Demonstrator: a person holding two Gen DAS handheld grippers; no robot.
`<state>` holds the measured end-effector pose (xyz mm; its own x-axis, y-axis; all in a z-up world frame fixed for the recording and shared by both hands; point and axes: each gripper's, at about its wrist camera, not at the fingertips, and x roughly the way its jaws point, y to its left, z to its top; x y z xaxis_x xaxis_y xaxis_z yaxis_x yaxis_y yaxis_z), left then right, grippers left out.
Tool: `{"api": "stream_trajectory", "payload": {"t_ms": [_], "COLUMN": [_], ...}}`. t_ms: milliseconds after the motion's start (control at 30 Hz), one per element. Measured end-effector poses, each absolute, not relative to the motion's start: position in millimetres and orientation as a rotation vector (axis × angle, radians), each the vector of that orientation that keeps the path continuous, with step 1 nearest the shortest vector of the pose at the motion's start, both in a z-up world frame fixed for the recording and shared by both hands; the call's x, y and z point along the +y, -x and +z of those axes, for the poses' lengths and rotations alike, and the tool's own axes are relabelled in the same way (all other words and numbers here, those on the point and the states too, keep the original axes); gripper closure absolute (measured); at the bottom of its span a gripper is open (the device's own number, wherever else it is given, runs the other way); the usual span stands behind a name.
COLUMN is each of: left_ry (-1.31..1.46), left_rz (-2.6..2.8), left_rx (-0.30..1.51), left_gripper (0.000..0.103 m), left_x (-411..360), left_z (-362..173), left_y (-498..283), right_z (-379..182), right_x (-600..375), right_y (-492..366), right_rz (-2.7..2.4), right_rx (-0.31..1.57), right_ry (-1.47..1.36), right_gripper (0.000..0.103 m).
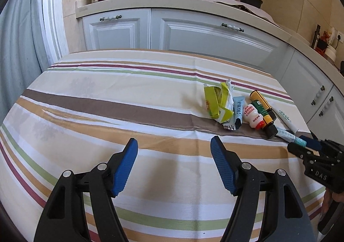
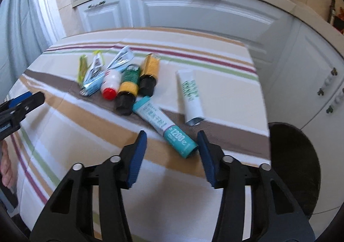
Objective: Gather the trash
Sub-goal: 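Move both open grippers from the bin back over the table items, then grasp the teal-capped white tube with the right gripper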
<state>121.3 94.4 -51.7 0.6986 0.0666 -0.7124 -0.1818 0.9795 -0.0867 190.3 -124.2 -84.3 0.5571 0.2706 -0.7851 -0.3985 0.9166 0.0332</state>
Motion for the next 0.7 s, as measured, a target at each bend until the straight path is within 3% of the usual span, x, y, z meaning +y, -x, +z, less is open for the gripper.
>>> {"api": "stream_trajectory", "payload": {"t_ms": [333,367,400,433,533,700], "left_ry": [0.167,0.167,0.166,0.165,0.165,0.165], "left_rz": [0.123,0.121,0.120,0.118,0.113,0.109], "left_rx": [0.799,0.800,0.801,0.801,0.800,0.803], "left_gripper": [0.035,0.034,0.034,0.034,0.034,0.034], "left_x": [94.1,92.9,92.2,91.5,89.3,86.7], "left_z": [-54.5,-54.6,-54.7,-54.5,-54.0,-54.6], "left_y": [-120.1,-120.3,-120.4,-120.3,-119.4,-118.7], "right_z": [-85.7,-85.5,-84.9,-84.4,-83.9,-81.8], "right_x": [-109.5,-108.4,-107.3,-107.0,-107.9,-114.2], "right_y": [-193.3,-192.9,-192.3,-192.1,-189.0,-179.7], "right_rz": [0.418,0.419,0.429,0.437,0.451,0.454], "right_rx": [0.902,0.902,0.902,0.903,0.908,0.900], "right_ry": [0.208,0.217,0.221,0.220,0.210,0.172], "right_gripper": [0.058,0.064,0.080,0.084,0.094,0.096]}}
